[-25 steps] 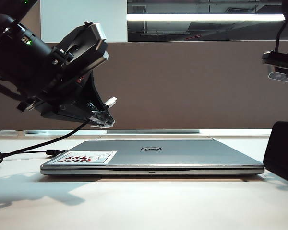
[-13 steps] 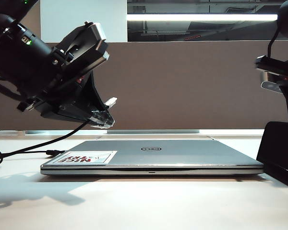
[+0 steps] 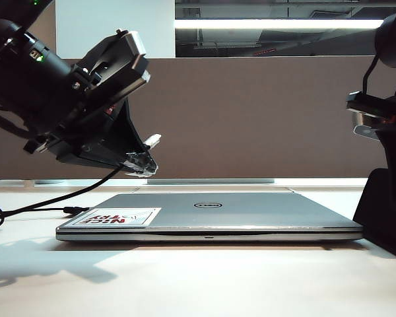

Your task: Pick up the charging cable and the phone, plug the charging cable into the charging port on the phone, and finally place them back on the table.

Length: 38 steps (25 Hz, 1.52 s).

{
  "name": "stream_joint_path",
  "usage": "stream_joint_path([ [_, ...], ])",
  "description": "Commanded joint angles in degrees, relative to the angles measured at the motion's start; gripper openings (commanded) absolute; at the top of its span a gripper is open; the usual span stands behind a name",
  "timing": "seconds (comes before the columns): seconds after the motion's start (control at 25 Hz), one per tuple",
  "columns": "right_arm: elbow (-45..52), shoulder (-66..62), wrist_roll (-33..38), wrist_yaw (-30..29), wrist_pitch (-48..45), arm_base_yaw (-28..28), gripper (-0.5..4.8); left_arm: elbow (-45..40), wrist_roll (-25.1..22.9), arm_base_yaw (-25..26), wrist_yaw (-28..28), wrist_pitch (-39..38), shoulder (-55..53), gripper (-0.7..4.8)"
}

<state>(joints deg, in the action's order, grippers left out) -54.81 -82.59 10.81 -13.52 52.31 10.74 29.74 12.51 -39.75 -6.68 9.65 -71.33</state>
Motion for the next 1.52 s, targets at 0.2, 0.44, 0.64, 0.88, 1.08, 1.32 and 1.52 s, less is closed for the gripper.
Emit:
stream_joint_path([
  [0.2, -0.24, -1.27, -0.57, -0.37, -1.38, 0.02, 1.07, 0.09, 0.15, 0.0, -0.15, 0.66, 0.22, -0.06],
  [0.44, -0.5, -2.1, -0.57, -0.17, -1.46, 0.02, -0.08, 0.09, 0.35, 0.0, -0.15, 0.59, 0.22, -0.06],
  [0.64, -4.9, -0.74, -0.59, -0.17, 1.75, -0.04, -0.08, 0.07, 4.11, -0.48, -0.15, -1.49, 0.22, -0.06],
  [0.88, -9.49, 4.22, 0.76, -8.39, -9.6, -0.09, -0.07, 0.02, 4.46, -4.96, -0.17, -1.88, 0.09, -0.06],
  [1.08, -9.18, 4.44, 7.91, -17.29, -21.84, -0.07, -0.06, 0.0, 7.34, -8.13, -0.15, -2.34, 0.09, -0.06],
  [1.32, -3.61, 2.58, 16.15, -26.14, -40.76, -0.07, -0.06, -0.17, 10.43, -8.31, -0.15, -4.04, -0.22, -0.06],
  [1.52, 3.58, -0.81, 25.92, -32.15, -58.9, 0.66, -0.06, -0.2, 11.1, -8.96, -0.17, -4.55, -0.26, -0.06],
])
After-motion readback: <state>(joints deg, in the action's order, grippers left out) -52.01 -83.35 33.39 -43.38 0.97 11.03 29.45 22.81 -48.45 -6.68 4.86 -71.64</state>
